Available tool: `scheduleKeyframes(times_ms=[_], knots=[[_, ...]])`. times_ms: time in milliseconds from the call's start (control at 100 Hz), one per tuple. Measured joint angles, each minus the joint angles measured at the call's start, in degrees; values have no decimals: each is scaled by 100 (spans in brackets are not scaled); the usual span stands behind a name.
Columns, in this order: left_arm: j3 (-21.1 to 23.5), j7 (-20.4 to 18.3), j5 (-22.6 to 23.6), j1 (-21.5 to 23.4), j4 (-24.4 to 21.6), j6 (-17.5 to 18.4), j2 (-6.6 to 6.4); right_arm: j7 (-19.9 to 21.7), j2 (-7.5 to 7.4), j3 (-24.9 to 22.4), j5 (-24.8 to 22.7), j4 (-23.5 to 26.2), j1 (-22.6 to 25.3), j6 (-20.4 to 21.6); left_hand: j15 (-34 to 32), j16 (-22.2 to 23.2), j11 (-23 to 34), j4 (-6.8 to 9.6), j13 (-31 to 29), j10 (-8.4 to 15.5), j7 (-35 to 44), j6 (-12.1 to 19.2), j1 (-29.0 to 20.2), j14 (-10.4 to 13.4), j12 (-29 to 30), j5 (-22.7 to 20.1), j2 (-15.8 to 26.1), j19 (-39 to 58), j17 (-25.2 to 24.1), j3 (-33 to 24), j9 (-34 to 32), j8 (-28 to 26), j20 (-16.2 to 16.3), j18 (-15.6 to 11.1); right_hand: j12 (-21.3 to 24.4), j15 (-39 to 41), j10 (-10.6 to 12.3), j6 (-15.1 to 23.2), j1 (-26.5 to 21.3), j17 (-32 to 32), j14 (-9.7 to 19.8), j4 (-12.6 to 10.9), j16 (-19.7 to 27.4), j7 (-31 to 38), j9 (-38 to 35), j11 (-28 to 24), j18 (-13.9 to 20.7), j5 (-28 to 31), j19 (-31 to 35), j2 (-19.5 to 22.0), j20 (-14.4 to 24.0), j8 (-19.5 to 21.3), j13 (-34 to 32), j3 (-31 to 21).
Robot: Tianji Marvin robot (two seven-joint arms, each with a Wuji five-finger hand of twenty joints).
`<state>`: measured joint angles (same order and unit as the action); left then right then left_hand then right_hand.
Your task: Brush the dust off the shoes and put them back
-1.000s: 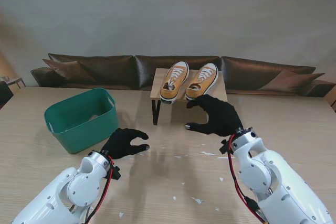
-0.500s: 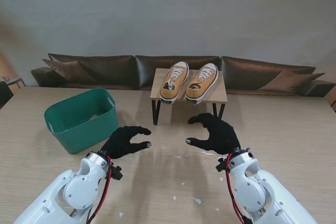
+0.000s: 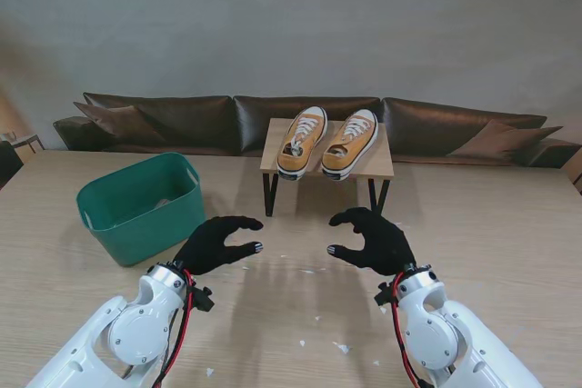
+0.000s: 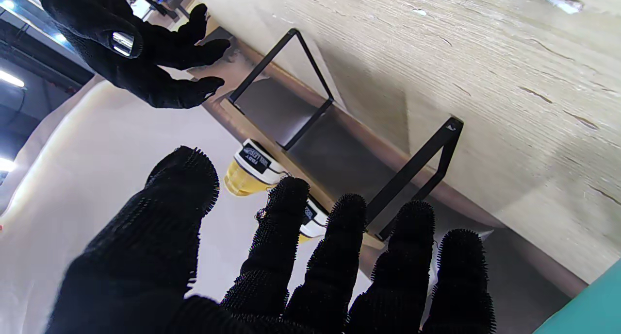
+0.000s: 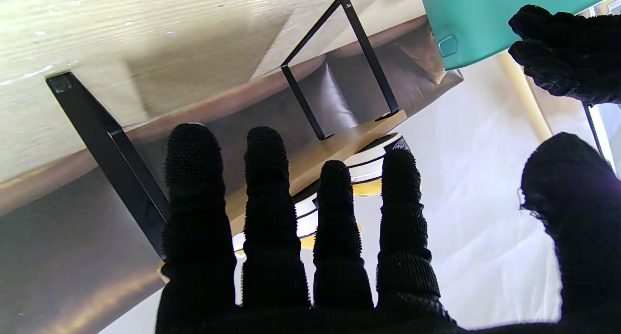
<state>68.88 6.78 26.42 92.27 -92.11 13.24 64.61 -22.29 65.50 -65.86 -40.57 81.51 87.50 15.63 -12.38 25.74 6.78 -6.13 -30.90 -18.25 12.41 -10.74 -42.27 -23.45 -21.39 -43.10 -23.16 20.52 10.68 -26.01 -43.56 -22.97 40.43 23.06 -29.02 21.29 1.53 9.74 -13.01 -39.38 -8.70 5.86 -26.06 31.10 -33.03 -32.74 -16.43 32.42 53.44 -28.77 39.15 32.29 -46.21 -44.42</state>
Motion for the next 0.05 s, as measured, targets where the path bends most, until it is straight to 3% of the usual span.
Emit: scheduleKeyframes(times_ms=[50], knots=[[0,-3,0,0,0,13,0,-1,0,11,-17,-22,-14,1,0,0,0,0,0,0,0,0,0,0,0,0,0,-4,0,0,0,0,48,1,0,0,0,0,1,1,0,0,0,0,0,0,0,0,-1,0,0,0,0,-62]])
